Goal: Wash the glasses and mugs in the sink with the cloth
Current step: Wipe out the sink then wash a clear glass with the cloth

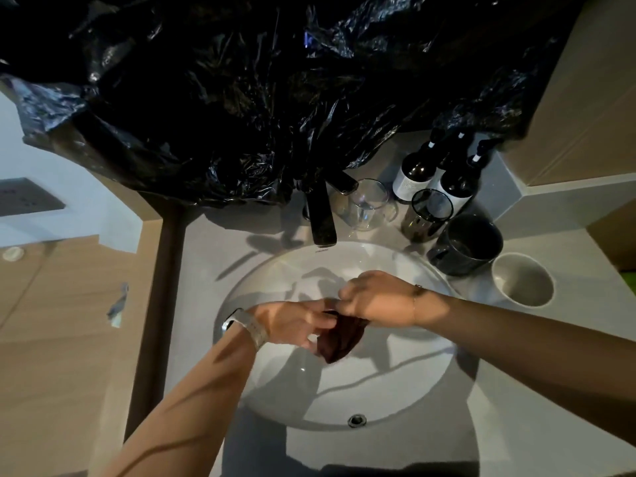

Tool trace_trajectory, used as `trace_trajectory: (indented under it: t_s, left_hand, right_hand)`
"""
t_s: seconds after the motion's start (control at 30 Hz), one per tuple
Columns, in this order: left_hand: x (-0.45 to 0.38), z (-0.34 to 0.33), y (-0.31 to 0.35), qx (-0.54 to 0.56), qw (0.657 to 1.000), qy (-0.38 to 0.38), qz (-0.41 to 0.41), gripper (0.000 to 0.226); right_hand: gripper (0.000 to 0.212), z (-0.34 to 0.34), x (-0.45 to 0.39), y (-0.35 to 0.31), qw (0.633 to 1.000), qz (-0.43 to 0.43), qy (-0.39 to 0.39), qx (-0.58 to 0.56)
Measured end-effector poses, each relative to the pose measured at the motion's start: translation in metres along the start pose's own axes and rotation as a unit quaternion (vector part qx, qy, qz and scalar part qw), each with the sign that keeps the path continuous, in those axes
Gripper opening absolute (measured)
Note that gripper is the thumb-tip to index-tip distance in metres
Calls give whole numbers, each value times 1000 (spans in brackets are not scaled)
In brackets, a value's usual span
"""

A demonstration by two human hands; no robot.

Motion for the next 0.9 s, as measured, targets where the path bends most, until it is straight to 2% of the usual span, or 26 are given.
trace_trajectory:
  t_s: [0.1, 0.17, 0.23, 0.27, 0.33, 0.37, 0.43, 0.47, 0.5, 0.53, 0.6, 0.67, 0.73, 0.8, 0.9]
  left_hand:
    - [-13, -25, 3, -62, 996, -67, 23, 41]
    - [-20, -36, 5, -77, 996, -30, 32, 28]
    - [-24, -36, 6, -185, 980, 60, 37, 39]
    - [-27, -33, 7, -285, 951, 109, 47, 45]
    - [-33, -29, 11, -507, 840, 186, 48, 36]
    - [-37, -28, 14, -588, 779, 215, 50, 28]
    - [-39, -29, 20, -701, 658, 259, 92, 21]
    - [-38, -27, 22, -728, 624, 260, 112, 21]
    - [-42, -23, 21, -760, 602, 230, 85, 22]
    - [-44, -20, 18, -773, 604, 189, 47, 22]
    - [-42, -19, 12, -794, 596, 119, 33, 23]
    - [-50, -13, 3, -803, 587, 103, 26, 23]
    - [-57, -12, -1, -809, 581, 86, 18, 22]
    - [-61, -13, -3, -809, 583, 76, -2, 20]
    - [-61, -10, -10, -797, 597, 86, -15, 21]
  right_hand:
    - [17, 5, -3, -2, 999, -12, 0, 42]
    - [17, 5, -1, 0, 998, -32, 11, 48]
    - [12, 3, 3, 2, 997, -74, 9, 35]
    - [14, 0, 2, 3, 994, -107, -18, 28]
    - [20, -15, -4, 4, 967, -220, -127, -9]
    - [19, -23, -8, 3, 938, -289, -182, -48]
    - [9, -38, -14, 1, 867, -403, -237, -171]
    - [8, -44, -15, 1, 832, -437, -249, -236]
    - [12, -49, -13, 1, 791, -460, -266, -301]
    - [13, -54, -10, -1, 745, -472, -292, -369]
    - [10, -64, -3, -8, 645, -471, -336, -498]
    - [9, -72, 3, -11, 538, -479, -366, -589]
    - [12, -80, 6, -11, 455, -466, -378, -658]
    - [19, -87, 8, -11, 411, -423, -405, -699]
    - [27, -96, 11, -14, 366, -379, -442, -726]
Point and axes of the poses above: each hand's wrist, its own x-axis away from the middle knuckle, its own z-axis out of the back of the hand, y = z × x, the point moved 3 cm from there along -x, towards the middle knuckle, and after that the axes turned 10 degrees about -z, right-handed, at the moved point
